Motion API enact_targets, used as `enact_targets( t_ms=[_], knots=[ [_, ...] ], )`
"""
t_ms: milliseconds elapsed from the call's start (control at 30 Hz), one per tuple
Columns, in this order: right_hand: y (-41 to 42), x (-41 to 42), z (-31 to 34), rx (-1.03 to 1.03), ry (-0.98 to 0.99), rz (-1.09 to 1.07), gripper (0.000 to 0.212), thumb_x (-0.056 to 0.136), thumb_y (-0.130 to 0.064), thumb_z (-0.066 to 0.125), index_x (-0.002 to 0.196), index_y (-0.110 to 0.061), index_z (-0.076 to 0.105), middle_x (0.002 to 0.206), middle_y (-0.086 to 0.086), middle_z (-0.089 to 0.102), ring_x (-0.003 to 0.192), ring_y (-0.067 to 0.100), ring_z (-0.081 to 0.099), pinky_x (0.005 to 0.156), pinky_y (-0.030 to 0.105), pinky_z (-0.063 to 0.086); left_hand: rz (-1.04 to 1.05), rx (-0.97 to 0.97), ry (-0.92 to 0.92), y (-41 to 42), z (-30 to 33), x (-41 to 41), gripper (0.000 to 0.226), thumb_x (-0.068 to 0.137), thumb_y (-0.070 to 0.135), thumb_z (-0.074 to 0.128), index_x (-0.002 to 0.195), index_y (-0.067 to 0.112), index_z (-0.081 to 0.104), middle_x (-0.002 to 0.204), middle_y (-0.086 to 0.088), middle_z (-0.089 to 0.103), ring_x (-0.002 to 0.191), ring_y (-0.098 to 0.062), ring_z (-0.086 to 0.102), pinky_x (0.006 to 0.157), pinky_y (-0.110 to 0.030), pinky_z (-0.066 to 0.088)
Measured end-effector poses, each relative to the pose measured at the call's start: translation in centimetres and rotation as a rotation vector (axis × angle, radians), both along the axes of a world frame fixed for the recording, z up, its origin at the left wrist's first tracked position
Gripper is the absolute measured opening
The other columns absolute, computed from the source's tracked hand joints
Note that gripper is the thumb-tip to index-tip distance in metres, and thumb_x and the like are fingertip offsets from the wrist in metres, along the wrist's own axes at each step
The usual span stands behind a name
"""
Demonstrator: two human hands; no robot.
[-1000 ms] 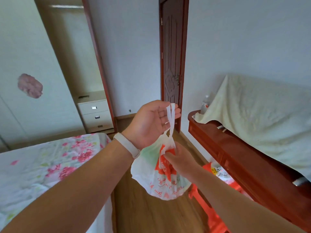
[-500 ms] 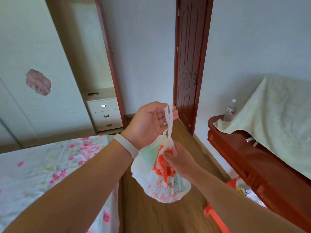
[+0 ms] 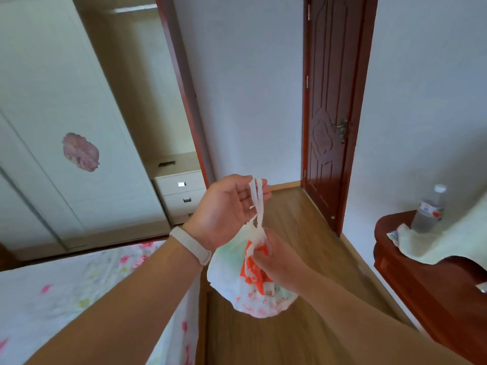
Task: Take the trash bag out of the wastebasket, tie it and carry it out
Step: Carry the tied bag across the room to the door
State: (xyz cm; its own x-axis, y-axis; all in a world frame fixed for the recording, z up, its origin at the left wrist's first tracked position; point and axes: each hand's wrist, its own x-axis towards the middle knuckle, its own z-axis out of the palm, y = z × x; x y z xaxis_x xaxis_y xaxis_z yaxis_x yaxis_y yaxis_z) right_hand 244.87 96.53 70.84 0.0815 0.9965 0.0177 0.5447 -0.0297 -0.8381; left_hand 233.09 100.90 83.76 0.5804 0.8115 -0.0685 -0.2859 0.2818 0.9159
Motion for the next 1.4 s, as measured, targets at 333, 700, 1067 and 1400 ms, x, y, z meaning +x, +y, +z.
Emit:
enact_targets(
  t_ms=[333, 700, 1067, 1400],
  knots=[
    [11.7, 6.2, 0.0, 0.035, -0.002, -0.115, 0.032, 0.093, -0.056, 0.048, 0.118, -0.036, 0.049, 0.100, -0.017, 0.066, 0.081, 0.003, 0.068, 0.067, 0.011, 0.050, 0.001, 0.046, 0.063, 12.1, -0.4, 6.1, 0.038, 0.083, 0.020, 0.057, 0.111, -0.004, 0.066, 0.112, -0.019, 0.066, 0.110, -0.031, 0.064, 0.107, -0.047, 0.043],
    [25.3, 12.8, -4.4, -0.180, -0.038, -0.251, 0.044, 0.090, -0.060, 0.052, 0.124, -0.033, 0.045, 0.101, -0.017, 0.063, 0.092, 0.008, 0.066, 0.083, 0.020, 0.054, -0.211, -0.007, 0.122, 29.0, -5.9, 13.5, 0.025, 0.090, 0.019, 0.054, 0.100, 0.002, 0.070, 0.107, -0.017, 0.068, 0.105, -0.030, 0.064, 0.105, -0.046, 0.045],
    [41.3, 17.2, -2.7, -0.192, 0.049, -0.474, 0.039, 0.098, -0.042, 0.050, 0.133, -0.028, 0.045, 0.118, -0.009, 0.066, 0.088, 0.008, 0.066, 0.064, 0.014, 0.047, -0.391, 0.001, 0.094, 45.7, -5.2, 19.5, 0.030, 0.087, 0.022, 0.057, 0.105, 0.003, 0.070, 0.103, -0.013, 0.071, 0.105, -0.027, 0.066, 0.103, -0.042, 0.046],
    [53.3, 24.6, -6.7, -0.231, 0.146, -0.516, 0.046, 0.093, -0.047, 0.056, 0.136, -0.036, 0.042, 0.126, -0.012, 0.065, 0.104, 0.015, 0.067, 0.082, 0.025, 0.054, -0.402, -0.065, 0.133, 57.9, -8.4, 27.5, 0.030, 0.085, 0.021, 0.058, 0.105, 0.003, 0.070, 0.109, -0.015, 0.070, 0.113, -0.031, 0.064, 0.104, -0.044, 0.046]
  ],
)
